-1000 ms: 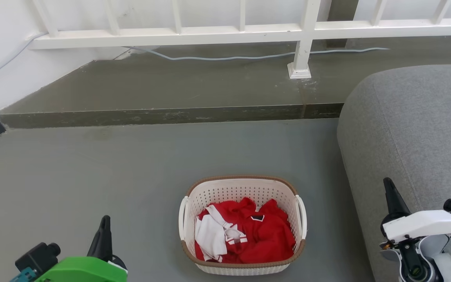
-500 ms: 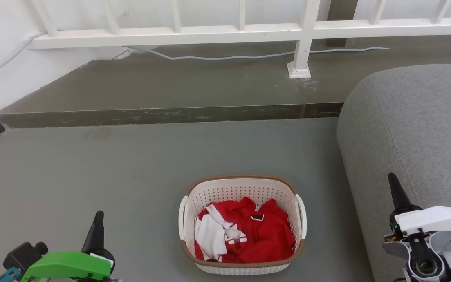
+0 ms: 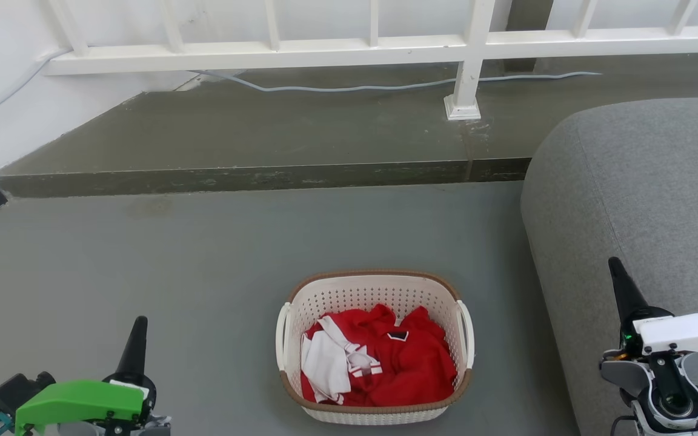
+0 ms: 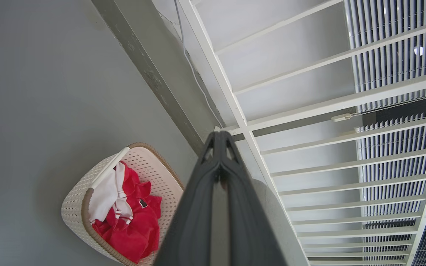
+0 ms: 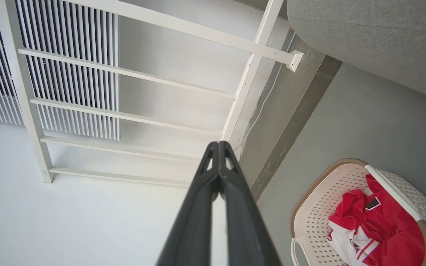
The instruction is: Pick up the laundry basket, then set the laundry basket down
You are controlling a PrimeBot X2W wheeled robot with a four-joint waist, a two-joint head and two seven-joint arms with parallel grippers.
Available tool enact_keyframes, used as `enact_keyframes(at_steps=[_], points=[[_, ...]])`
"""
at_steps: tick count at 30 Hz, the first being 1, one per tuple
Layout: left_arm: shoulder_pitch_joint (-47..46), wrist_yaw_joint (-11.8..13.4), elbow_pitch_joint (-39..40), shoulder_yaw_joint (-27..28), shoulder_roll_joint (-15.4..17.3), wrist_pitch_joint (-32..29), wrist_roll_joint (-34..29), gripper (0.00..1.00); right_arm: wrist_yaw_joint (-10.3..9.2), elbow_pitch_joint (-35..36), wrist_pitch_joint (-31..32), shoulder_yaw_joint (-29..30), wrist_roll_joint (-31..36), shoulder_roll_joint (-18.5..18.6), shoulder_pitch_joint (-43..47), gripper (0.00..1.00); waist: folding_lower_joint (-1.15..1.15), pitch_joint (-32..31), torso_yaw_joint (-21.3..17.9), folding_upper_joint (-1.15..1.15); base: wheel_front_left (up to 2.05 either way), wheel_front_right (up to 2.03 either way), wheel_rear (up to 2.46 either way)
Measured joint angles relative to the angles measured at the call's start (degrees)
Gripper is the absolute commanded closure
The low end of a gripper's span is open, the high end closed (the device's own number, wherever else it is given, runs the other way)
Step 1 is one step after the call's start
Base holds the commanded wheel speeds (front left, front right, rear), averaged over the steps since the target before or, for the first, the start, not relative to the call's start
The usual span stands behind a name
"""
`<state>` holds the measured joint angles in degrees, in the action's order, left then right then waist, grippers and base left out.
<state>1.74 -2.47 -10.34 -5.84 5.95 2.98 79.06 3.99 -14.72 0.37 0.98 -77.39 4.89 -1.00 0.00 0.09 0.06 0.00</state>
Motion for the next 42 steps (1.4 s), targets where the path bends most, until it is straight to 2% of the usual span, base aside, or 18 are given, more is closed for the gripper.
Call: enact_keyframes(at_steps=[22,42], points=[[-2.99,-3.25,-2.41,2.96,0.47,-3.25,18.09,1.00,2.55,-0.81,3.77,4.07,-15.77,-1.04,-1.64,1.00,0.00,0.14,-0.10,0.00,0.00,0.00,0.00],[-3.29,-3.82,-3.67,3.24,0.52,-3.46,18.50,1.00,2.56,-1.13,3.98,4.24,-16.46,-1.11,-2.11,1.00,0.00,0.10,-0.08,0.00,0.00,0.00,0.00]])
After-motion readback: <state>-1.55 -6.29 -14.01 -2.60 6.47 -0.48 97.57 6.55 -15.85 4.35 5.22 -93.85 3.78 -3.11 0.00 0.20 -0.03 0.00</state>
